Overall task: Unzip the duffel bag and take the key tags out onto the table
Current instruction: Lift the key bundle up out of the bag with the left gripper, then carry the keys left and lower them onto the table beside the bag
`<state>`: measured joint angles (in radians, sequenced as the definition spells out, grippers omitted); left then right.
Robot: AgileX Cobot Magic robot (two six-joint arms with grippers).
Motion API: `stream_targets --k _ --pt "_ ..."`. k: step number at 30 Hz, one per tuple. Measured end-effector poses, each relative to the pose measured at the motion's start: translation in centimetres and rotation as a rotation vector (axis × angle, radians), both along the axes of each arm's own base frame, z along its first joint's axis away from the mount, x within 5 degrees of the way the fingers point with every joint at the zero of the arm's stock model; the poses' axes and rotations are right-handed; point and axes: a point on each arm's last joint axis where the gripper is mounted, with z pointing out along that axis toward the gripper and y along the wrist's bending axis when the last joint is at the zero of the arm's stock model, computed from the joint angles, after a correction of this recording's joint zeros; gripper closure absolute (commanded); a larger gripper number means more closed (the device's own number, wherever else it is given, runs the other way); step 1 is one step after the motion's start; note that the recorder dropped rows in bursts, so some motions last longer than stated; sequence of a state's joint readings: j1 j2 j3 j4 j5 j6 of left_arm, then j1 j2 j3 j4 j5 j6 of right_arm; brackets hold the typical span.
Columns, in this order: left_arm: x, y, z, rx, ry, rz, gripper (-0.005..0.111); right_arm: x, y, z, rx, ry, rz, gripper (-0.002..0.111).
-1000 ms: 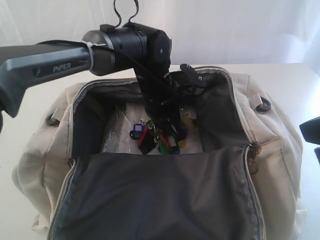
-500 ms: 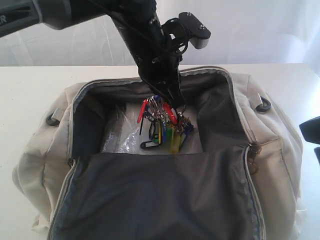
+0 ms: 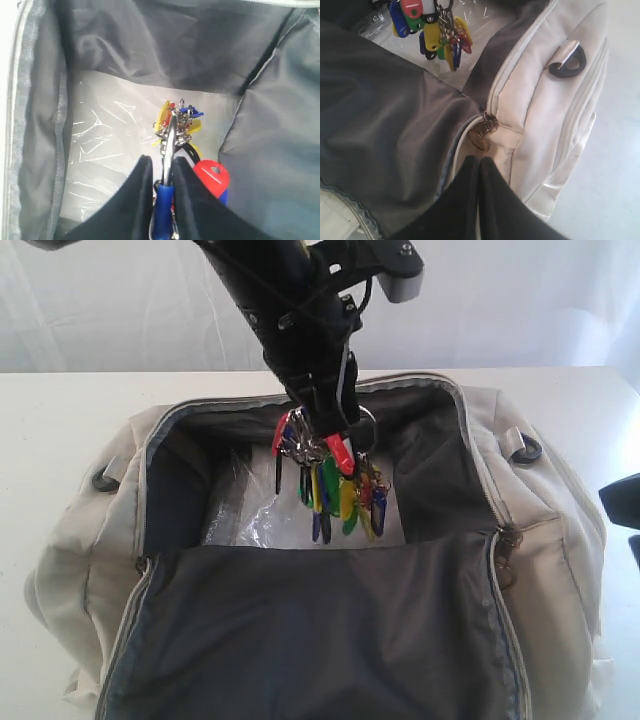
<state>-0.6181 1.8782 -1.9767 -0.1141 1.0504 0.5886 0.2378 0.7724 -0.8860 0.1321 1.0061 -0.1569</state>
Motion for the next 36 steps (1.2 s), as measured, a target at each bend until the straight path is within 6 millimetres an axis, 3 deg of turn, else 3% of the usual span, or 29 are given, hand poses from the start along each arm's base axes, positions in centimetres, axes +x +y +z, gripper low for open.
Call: stream_targets --k 12,24,36 --pt "-3.1 1.2 3.7 -0.009 -0.090 -0.272 0.107 -0.2 0.0 -0.2 -0.009 0.035 0.005 0.108" --pt "-5.4 3.1 7.3 -0.031 -0.195 -0.272 0.107 -0.2 0.0 -0.2 -0.011 0.034 0.004 0.108" --pt "-8.7 8.9 12.9 -0.102 -0.337 -0.113 0.107 -0.2 0.0 -0.2 -0.011 0.034 0.004 0.108"
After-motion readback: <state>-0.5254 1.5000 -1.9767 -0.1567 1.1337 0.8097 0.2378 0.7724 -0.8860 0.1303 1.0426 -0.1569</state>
